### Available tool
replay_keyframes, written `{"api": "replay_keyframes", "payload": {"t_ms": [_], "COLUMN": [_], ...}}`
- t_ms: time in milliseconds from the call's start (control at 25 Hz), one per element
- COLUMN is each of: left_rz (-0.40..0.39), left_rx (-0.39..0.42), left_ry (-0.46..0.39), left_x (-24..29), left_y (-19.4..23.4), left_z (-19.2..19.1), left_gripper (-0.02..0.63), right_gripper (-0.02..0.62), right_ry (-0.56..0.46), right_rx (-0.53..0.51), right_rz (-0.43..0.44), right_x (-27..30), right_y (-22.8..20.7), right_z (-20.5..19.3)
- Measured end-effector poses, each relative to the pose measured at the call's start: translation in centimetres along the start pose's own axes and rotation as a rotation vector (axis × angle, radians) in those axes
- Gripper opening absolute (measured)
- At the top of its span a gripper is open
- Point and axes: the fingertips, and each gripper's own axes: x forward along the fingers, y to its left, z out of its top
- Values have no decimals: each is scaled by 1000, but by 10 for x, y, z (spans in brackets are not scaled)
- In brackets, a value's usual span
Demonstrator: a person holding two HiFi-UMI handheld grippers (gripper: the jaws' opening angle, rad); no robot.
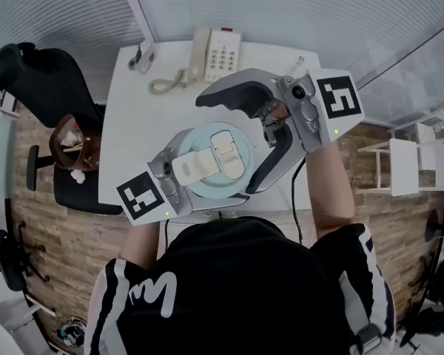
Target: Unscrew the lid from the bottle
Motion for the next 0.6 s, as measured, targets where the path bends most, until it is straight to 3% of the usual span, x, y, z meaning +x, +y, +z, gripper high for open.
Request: {"api": "replay_keyframes", "payload": {"t_ms": [160,320,440,600], "left_rz": [269,482,578,648], "left_rx": [-15,20,21,0], "left_ry": [-25,6,12,12], "left_x": [-26,-42,-45,-45], "left_y": [49,82,96,103], "left_z": [-2,-7,-9,-15], "left_gripper": [468,468,468,468], "right_gripper": [488,488,487,481], "right_ry": [70,119,177,145], "right_rx": [-123,-166,-193,-168], "right_rz": [-386,-714,-900,-1049], "right_x": [2,8,8,0], "right_y": [-24,-50,-69,-85], "right_z": [-1,-8,-21,-27]}}
